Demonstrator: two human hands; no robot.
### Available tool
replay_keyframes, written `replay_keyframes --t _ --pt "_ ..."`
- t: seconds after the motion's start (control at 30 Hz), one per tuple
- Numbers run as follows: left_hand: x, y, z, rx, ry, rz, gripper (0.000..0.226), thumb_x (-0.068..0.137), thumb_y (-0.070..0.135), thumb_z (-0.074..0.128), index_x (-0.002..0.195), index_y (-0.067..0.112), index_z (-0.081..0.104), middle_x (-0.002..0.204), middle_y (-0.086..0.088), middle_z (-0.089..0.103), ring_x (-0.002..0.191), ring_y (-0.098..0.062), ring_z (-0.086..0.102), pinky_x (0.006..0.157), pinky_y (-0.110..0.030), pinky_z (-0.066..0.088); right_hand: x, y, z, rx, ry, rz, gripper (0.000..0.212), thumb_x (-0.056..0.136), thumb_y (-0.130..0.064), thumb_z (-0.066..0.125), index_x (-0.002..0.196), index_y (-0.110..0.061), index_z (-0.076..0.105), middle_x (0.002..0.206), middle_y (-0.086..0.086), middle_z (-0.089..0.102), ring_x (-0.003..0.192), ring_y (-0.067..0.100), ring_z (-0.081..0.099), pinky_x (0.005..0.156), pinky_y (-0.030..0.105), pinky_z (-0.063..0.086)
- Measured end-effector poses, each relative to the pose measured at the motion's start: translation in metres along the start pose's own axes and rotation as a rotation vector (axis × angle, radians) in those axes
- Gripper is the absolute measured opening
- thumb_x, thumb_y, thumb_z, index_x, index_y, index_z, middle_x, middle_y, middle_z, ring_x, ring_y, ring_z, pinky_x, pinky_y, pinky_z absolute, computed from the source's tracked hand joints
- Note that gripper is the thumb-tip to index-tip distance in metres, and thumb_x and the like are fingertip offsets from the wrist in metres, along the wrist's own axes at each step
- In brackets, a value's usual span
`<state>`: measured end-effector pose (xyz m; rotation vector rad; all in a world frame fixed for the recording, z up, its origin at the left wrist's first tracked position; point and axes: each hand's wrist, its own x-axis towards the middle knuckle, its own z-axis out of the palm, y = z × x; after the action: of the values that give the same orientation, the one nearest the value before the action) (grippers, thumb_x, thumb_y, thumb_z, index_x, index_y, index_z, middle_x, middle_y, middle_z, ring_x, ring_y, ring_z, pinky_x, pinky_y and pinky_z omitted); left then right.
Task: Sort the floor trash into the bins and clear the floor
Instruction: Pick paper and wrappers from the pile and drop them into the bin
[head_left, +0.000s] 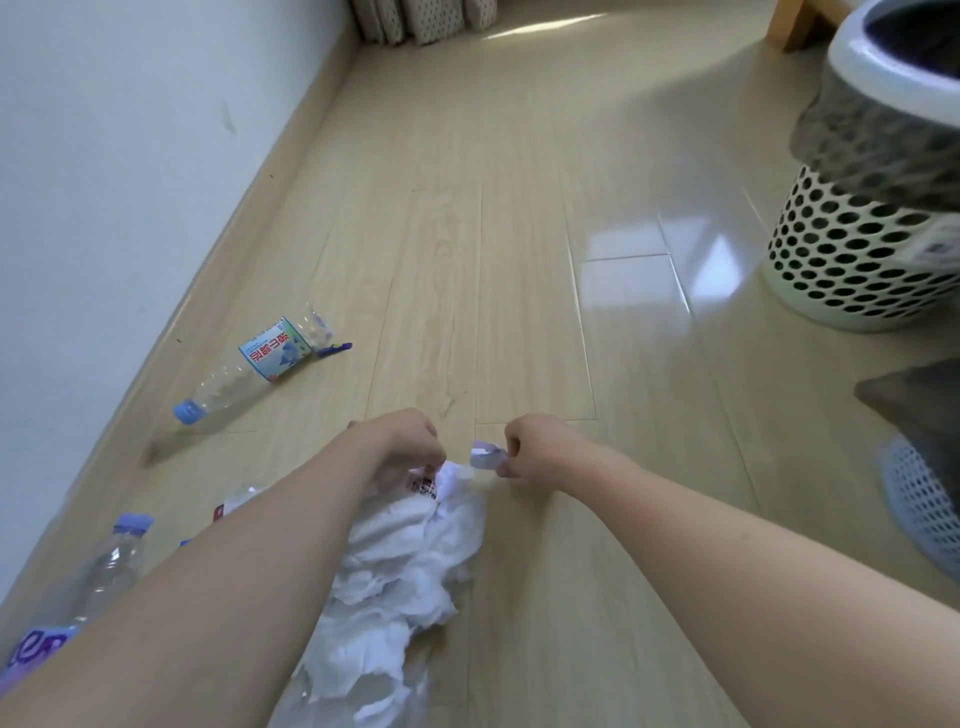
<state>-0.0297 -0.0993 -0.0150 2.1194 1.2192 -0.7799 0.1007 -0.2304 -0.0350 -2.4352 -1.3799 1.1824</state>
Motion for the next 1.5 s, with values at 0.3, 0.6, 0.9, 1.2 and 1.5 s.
replay_keyframes --t 0.3,0.6,0.9,1.2,1.5 --pt "-0.045 0.011 -0.018 -0.568 0.332 0.331 0.011 0.085 0.014 0.061 0.077 0.007 0.062 0.065 0.003 0.049 0.055 -0.007 0.039 0.052 -0.019 0.034 -0.041 0.007 -0.031 0.171 0.049 0.099 0.04 0.091 -0.049 0.046 0.079 -0.011 0.047 0.077 0.004 0.044 0.068 0.023 0.04 0.06 0.029 0.032" --pt "-0.136 0.061 -0.081 -0.71 0.533 0.433 0.009 0.087 0.004 0.053 0.093 0.008 0.058 0.067 -0.007 0.062 0.057 -0.018 0.057 0.057 -0.027 0.042 -0.151 -0.004 -0.143 0.264 0.284 0.054 0.034 0.078 -0.019 0.069 0.058 -0.016 0.042 0.085 -0.01 0.069 0.057 0.014 0.045 0.053 0.022 0.037" --pt "-0.18 0.115 -0.068 -0.163 0.033 0.234 0.003 0.085 0.011 0.065 0.086 0.013 0.067 0.087 -0.004 0.067 0.076 -0.018 0.062 0.064 -0.03 0.051 -0.235 0.068 -0.199 0.369 0.423 0.091 0.024 0.083 -0.023 0.065 0.069 -0.01 0.051 0.066 0.007 0.056 0.056 0.02 0.048 0.055 0.026 0.039" --pt "-0.19 0.266 -0.043 -0.493 0.08 0.452 0.007 0.086 0.001 0.055 0.09 0.003 0.06 0.08 -0.014 0.063 0.058 -0.02 0.053 0.05 -0.025 0.039 -0.268 0.162 -0.214 0.237 0.344 0.376 0.017 0.089 -0.013 0.051 0.092 -0.001 0.062 0.078 0.013 0.071 0.057 0.025 0.058 0.062 0.033 0.052" --pt "-0.184 0.421 0.035 -0.46 0.011 0.577 0.007 0.087 0.014 0.054 0.092 0.01 0.056 0.084 -0.011 0.058 0.06 -0.022 0.051 0.05 -0.024 0.037 -0.306 0.264 -0.213 0.186 0.428 0.737 0.031 0.09 -0.018 0.054 0.116 -0.003 0.059 0.104 0.013 0.059 0.095 0.028 0.06 0.076 0.031 0.049"
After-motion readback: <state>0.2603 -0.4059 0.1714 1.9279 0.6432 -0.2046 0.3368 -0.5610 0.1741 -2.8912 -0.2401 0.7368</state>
